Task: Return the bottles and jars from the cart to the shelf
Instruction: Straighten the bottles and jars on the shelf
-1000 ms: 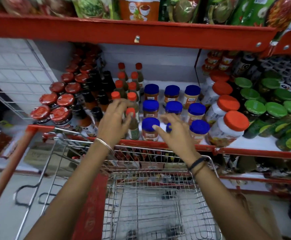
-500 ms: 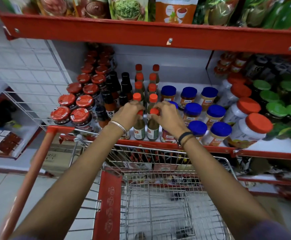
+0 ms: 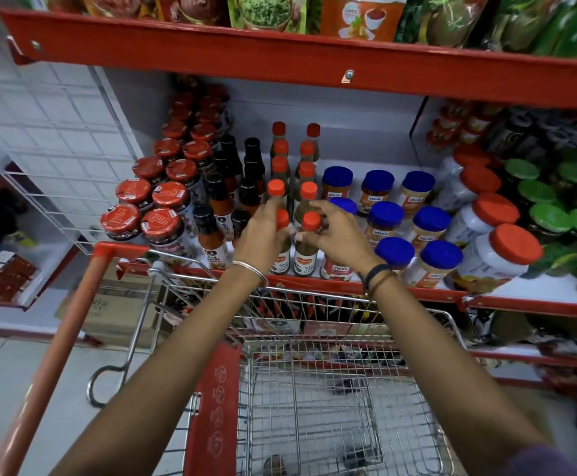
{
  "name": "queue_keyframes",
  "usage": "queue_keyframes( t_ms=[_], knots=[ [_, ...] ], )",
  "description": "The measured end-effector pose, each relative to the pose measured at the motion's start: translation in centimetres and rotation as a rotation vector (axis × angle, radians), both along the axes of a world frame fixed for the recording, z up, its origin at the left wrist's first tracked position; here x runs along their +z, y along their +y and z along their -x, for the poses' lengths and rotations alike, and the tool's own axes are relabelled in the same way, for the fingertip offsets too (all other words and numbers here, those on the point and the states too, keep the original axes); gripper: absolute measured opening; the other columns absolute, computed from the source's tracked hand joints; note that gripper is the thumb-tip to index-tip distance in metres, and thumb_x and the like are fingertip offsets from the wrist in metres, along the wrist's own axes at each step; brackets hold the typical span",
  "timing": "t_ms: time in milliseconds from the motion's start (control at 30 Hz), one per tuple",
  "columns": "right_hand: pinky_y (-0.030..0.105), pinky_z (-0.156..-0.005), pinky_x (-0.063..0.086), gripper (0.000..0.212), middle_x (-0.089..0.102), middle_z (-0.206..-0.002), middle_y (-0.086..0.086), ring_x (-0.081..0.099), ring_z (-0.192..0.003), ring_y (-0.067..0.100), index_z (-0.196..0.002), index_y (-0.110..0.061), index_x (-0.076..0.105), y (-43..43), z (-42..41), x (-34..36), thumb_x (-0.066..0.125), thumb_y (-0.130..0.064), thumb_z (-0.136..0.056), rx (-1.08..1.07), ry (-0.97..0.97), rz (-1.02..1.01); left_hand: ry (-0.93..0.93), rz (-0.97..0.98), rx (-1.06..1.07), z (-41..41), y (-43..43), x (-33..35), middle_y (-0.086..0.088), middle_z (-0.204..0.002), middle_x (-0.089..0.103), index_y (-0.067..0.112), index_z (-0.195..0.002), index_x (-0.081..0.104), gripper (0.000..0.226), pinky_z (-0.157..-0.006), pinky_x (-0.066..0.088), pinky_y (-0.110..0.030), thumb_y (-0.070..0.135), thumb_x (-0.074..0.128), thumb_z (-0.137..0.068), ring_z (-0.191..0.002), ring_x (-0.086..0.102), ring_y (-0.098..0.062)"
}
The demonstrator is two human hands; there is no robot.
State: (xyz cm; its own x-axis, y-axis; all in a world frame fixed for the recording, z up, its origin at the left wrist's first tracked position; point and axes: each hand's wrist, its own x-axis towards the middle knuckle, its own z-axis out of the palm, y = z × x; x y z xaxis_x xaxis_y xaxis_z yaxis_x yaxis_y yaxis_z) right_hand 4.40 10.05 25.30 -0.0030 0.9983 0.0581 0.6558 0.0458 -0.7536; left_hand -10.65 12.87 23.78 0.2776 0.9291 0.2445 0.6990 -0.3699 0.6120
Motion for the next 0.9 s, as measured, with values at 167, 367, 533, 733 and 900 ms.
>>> queue_keyframes(
  t_ms=[167,367,533,733,900],
  knots=[
    [0.047,-0.084,0.055,0.035,0.065,-0.096,0.013,0.062,-0.09,0.026,-0.104,-0.007,0.055,-0.1,1.2,-2.4,0.074,-0.023,-0.078,-0.148,0.05,-0.014,-0.225,0.11,0.072,-0.4,-1.2,-2.1,-0.023,-0.106,0.063,0.005,-0.129,0.035,0.046,-0.07,0.038,-0.03,0.01,0.057,-0.089,-0.095,0.06,-0.039],
    [0.047,-0.081,0.057,0.025,0.068,-0.091,0.01,0.064,-0.087,0.024,-0.096,-0.012,0.06,0.4,0.9,-3.5,0.074,-0.023,-0.078,-0.178,0.051,-0.064,-0.182,0.068,0.115,0.0,-0.9,-2.6,-0.026,-0.097,0.065,-0.002,-0.111,0.045,0.027,-0.063,0.032,-0.028,0.011,0.055,-0.09,-0.09,0.06,-0.041],
    [0.048,-0.08,0.057,0.026,0.07,-0.091,0.01,0.066,-0.087,0.025,-0.096,-0.012,0.061,0.6,0.7,-4.1,0.075,-0.024,-0.077,-0.172,0.023,-0.084,-0.162,0.056,0.122,-0.2,-1.0,-2.4,-0.026,-0.096,0.066,0.0,-0.112,0.047,0.028,-0.061,0.029,-0.027,0.011,0.057,-0.088,-0.09,0.06,-0.041],
    [0.046,-0.084,0.056,0.032,0.07,-0.095,0.011,0.066,-0.091,0.024,-0.099,-0.009,0.061,0.0,0.7,-3.6,0.076,-0.027,-0.076,-0.163,0.068,-0.073,-0.233,0.099,0.144,-0.3,-1.0,-3.0,-0.022,-0.104,0.066,0.002,-0.115,0.046,0.031,-0.069,0.037,-0.027,0.013,0.058,-0.089,-0.097,0.061,-0.038],
    [0.02,-0.088,0.051,0.045,0.063,-0.115,-0.006,0.058,-0.104,0.001,-0.121,-0.017,0.056,-4.4,-0.2,-3.6,0.067,-0.037,-0.083,-0.207,0.32,-0.18,-0.433,0.037,0.157,-1.2,-4.5,-4.1,-0.013,-0.13,0.053,0.009,-0.131,0.036,0.046,-0.099,0.043,-0.034,0.018,0.055,-0.09,-0.121,0.049,-0.022]
  ],
)
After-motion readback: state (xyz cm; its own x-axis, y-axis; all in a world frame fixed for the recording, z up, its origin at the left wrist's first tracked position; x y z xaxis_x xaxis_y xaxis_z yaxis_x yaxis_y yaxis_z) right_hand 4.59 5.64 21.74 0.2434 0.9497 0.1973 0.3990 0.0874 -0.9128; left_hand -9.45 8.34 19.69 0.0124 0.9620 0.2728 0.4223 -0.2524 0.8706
